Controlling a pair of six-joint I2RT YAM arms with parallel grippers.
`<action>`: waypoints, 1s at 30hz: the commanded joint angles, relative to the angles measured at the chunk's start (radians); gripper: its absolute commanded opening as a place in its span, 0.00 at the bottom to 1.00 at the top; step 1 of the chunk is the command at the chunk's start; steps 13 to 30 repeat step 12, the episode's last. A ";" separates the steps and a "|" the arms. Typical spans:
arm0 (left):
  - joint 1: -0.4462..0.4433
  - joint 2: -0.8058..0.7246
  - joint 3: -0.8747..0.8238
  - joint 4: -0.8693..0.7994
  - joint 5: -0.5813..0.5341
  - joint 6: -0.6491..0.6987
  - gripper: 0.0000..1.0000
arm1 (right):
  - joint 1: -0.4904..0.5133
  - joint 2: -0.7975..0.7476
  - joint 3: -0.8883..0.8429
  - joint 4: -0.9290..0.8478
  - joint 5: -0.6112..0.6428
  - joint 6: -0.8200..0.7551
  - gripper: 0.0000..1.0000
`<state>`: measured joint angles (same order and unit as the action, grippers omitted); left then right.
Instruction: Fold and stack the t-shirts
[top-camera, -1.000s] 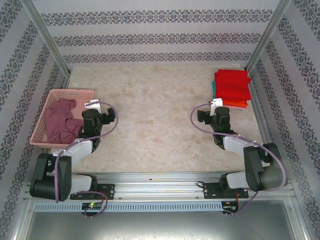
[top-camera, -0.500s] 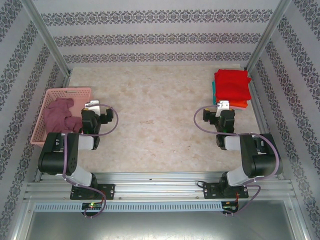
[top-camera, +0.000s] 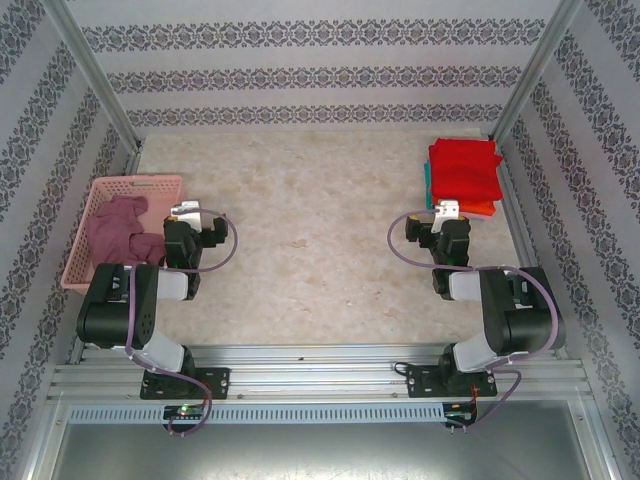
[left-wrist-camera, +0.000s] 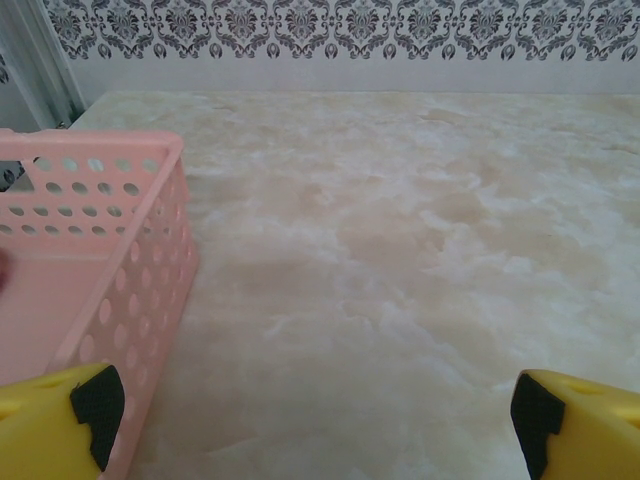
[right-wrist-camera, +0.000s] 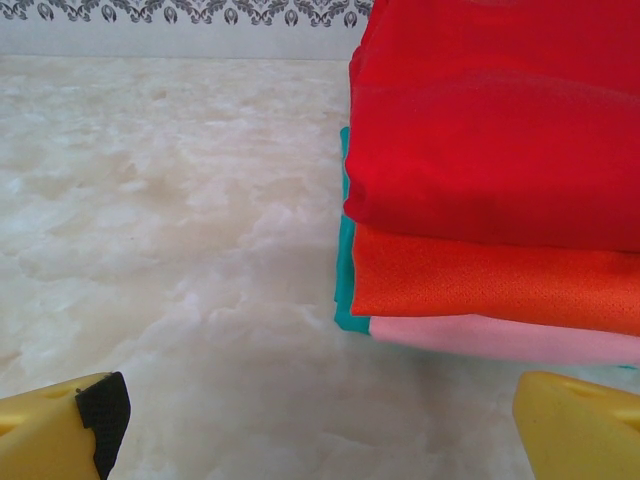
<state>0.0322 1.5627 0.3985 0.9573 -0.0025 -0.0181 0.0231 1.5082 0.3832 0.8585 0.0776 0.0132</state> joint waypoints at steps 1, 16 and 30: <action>-0.009 0.020 -0.012 -0.024 0.034 0.002 1.00 | -0.005 0.001 0.002 0.034 -0.019 0.016 0.98; -0.009 0.020 -0.014 -0.021 0.038 0.003 1.00 | -0.004 0.001 0.000 0.036 -0.019 0.017 0.98; -0.009 0.020 -0.014 -0.021 0.038 0.003 1.00 | -0.004 0.001 0.000 0.036 -0.019 0.017 0.98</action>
